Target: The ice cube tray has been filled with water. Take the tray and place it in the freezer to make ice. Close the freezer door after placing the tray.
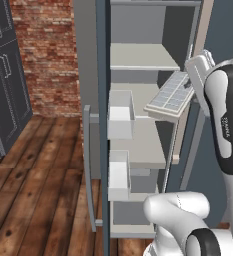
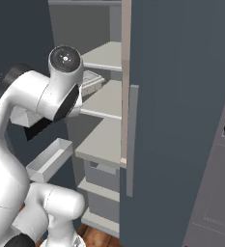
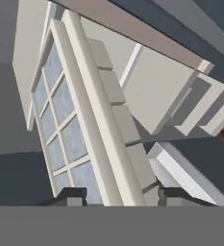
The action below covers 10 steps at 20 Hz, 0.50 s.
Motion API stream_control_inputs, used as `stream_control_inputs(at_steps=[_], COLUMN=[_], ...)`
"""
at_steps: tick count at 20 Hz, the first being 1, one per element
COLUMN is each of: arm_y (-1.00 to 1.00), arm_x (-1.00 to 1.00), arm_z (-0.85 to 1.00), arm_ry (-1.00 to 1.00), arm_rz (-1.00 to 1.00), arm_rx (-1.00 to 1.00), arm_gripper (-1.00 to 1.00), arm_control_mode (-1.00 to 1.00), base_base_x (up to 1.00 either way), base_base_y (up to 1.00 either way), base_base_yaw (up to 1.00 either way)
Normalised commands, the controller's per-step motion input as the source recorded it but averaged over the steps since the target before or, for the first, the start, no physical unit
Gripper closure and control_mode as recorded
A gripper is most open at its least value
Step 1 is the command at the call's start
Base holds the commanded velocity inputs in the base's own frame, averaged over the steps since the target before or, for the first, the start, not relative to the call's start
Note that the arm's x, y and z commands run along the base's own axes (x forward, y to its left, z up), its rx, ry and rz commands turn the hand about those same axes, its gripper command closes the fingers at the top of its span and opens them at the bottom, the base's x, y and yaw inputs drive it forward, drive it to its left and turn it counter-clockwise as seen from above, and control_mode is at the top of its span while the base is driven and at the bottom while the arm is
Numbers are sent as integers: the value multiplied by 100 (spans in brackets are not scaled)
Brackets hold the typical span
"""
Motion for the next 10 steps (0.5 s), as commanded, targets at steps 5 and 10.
stream_control_inputs(at_steps=[5,10], arm_y=[32,6], arm_x=[18,24], arm_z=[3,15], arm_ry=[0,0], arm_rz=[0,0], arm_rx=[0,0], arm_gripper=[100,100], arm_control_mode=[-100,-100], base_base_x=[0,0], base_base_y=[0,0], base_base_yaw=[0,0])
